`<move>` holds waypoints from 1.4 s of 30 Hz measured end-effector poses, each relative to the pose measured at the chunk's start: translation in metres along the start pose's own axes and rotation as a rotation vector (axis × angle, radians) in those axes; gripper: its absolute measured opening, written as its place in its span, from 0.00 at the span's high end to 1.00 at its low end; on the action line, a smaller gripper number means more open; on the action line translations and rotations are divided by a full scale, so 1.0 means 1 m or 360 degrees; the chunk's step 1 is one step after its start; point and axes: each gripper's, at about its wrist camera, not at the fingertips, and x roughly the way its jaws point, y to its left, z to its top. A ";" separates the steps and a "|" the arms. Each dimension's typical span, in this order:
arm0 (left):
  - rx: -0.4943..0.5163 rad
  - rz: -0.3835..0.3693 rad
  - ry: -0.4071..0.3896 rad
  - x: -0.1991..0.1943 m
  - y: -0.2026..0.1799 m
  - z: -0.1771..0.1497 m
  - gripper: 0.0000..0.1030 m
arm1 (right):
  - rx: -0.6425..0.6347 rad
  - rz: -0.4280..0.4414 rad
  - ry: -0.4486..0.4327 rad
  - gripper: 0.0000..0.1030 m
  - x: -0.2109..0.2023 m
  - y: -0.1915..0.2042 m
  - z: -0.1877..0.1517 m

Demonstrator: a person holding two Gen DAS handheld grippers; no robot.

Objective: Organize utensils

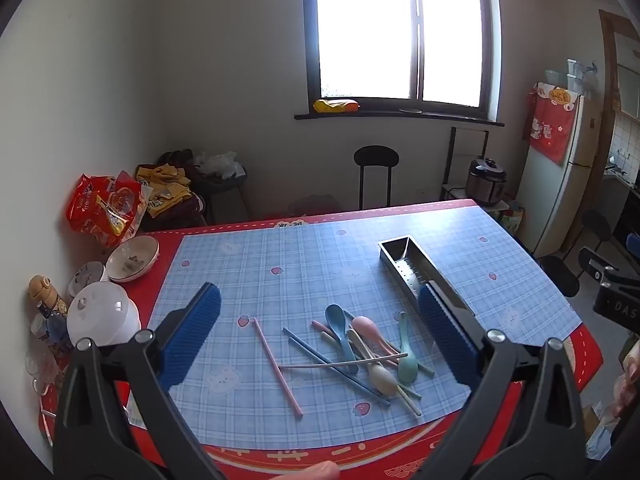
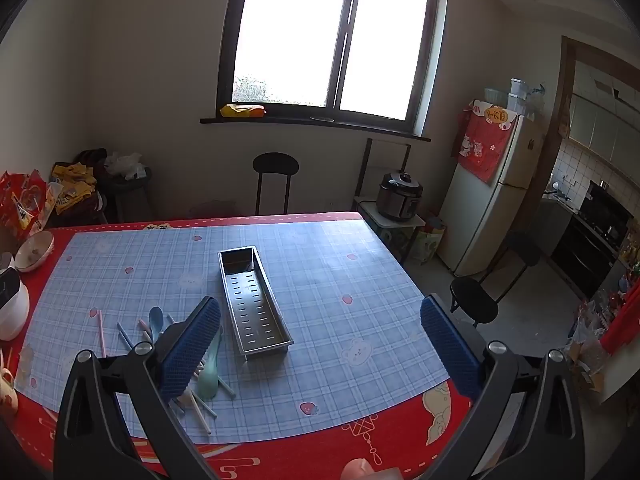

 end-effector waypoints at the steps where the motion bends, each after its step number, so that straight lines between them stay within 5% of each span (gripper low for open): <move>1: 0.0002 0.0001 -0.0003 0.000 0.000 0.000 0.05 | 0.0000 0.0001 0.0001 0.05 0.000 0.000 0.000; 26: 0.0058 0.0127 -0.0032 -0.001 -0.001 0.000 0.05 | -0.0001 -0.0004 0.0000 0.05 0.000 -0.002 0.005; 42: 0.0022 0.0098 -0.0009 0.002 0.003 0.003 0.05 | -0.0001 -0.0004 -0.0001 0.05 0.000 -0.002 0.004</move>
